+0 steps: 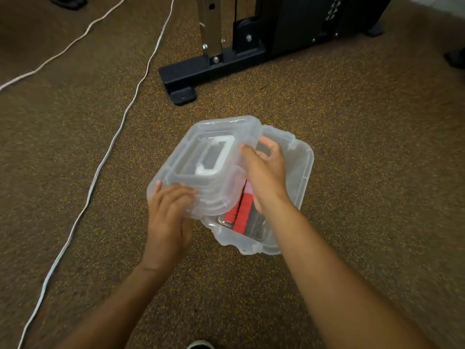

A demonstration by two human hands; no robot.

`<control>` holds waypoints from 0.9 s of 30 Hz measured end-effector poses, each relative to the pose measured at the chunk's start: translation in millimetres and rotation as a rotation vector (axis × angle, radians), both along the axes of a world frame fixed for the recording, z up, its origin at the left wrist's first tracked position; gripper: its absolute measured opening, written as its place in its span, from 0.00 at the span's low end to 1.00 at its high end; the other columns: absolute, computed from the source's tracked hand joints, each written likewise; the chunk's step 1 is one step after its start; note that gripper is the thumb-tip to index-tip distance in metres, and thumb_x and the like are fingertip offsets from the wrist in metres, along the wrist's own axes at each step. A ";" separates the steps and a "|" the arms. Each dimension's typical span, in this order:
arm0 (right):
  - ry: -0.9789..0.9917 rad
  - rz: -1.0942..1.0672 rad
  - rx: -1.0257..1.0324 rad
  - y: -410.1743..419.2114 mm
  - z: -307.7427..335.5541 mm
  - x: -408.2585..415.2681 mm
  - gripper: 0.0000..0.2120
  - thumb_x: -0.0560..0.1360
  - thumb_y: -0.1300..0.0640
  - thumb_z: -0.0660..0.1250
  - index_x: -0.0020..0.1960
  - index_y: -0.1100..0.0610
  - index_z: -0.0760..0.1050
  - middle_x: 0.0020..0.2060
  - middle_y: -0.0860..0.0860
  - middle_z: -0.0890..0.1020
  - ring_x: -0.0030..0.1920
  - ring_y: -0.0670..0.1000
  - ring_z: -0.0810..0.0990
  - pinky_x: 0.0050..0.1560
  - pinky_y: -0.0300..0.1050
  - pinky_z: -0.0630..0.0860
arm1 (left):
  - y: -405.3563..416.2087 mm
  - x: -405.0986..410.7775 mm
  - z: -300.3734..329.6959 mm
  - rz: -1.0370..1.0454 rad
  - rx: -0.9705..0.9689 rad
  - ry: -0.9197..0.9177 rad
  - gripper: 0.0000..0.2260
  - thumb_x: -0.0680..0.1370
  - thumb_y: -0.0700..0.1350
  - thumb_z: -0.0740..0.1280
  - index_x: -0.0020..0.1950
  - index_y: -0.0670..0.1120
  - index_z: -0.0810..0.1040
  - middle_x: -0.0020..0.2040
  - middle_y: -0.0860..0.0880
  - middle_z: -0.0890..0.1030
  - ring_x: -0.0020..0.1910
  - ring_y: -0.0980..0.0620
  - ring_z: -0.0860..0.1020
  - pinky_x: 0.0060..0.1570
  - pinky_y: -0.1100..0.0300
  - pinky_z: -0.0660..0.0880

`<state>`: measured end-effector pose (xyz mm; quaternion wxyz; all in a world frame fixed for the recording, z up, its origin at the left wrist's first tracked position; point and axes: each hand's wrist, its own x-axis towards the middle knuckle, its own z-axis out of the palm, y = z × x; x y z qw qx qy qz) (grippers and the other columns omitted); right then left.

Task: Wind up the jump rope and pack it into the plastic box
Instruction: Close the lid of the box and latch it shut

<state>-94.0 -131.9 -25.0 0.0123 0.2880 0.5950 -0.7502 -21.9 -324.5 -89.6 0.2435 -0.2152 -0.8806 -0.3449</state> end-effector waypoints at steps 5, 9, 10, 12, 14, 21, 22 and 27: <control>0.021 -0.154 -0.015 20.9 -5.1 18.2 0.21 0.77 0.64 0.70 0.68 0.54 0.74 0.43 0.46 0.87 0.44 0.47 0.86 0.52 0.52 0.85 | 14.4 13.2 8.1 -0.246 -0.162 -0.048 0.14 0.74 0.44 0.71 0.60 0.48 0.77 0.58 0.47 0.83 0.68 0.45 0.74 0.74 0.26 0.54; 0.048 -0.333 0.044 33.5 -16.9 33.6 0.21 0.75 0.66 0.70 0.67 0.54 0.74 0.44 0.49 0.86 0.39 0.45 0.86 0.44 0.45 0.84 | 19.6 12.7 15.1 -0.252 -0.064 -0.220 0.16 0.75 0.53 0.67 0.59 0.49 0.84 0.65 0.50 0.80 0.75 0.43 0.69 0.75 0.26 0.50; 0.042 -0.360 0.090 35.9 -19.3 37.1 0.22 0.74 0.64 0.70 0.67 0.54 0.74 0.42 0.48 0.86 0.38 0.46 0.86 0.44 0.48 0.84 | 20.9 10.4 17.3 -0.178 0.016 -0.277 0.16 0.76 0.53 0.66 0.60 0.50 0.83 0.68 0.50 0.77 0.76 0.45 0.68 0.76 0.29 0.52; 0.009 -0.343 0.239 36.5 -21.5 44.3 0.23 0.74 0.60 0.70 0.67 0.53 0.73 0.40 0.47 0.84 0.38 0.47 0.83 0.47 0.51 0.82 | 20.5 2.1 18.1 0.052 0.152 -0.408 0.17 0.78 0.53 0.66 0.65 0.51 0.79 0.71 0.49 0.73 0.75 0.51 0.67 0.75 0.42 0.63; -0.020 -0.313 0.391 33.2 -19.0 51.0 0.22 0.75 0.58 0.69 0.69 0.51 0.73 0.43 0.46 0.83 0.40 0.47 0.81 0.48 0.46 0.79 | 20.1 -10.9 20.5 0.228 0.230 -0.584 0.19 0.81 0.53 0.66 0.72 0.51 0.75 0.71 0.49 0.72 0.71 0.53 0.70 0.70 0.50 0.71; -0.004 -0.286 0.610 25.4 -16.3 65.2 0.26 0.77 0.52 0.72 0.74 0.50 0.69 0.61 0.49 0.78 0.61 0.50 0.76 0.54 0.40 0.74 | 26.1 -23.2 26.6 0.241 0.369 -0.826 0.16 0.83 0.51 0.66 0.72 0.55 0.77 0.56 0.60 0.84 0.51 0.60 0.84 0.50 0.52 0.84; -0.003 -0.290 0.614 25.7 -19.2 68.3 0.26 0.78 0.52 0.72 0.74 0.50 0.69 0.62 0.49 0.76 0.63 0.50 0.75 0.54 0.38 0.72 | 26.2 -22.5 26.3 0.235 0.386 -0.823 0.16 0.83 0.51 0.67 0.71 0.55 0.77 0.57 0.59 0.84 0.51 0.60 0.84 0.49 0.53 0.85; -0.002 -0.348 0.691 30.6 -29.0 77.7 0.25 0.78 0.55 0.70 0.74 0.55 0.72 0.66 0.48 0.77 0.68 0.55 0.75 0.67 0.56 0.76 | 29.3 -23.4 24.8 0.218 0.459 -0.894 0.11 0.83 0.47 0.67 0.65 0.54 0.77 0.55 0.53 0.85 0.50 0.51 0.86 0.45 0.50 0.85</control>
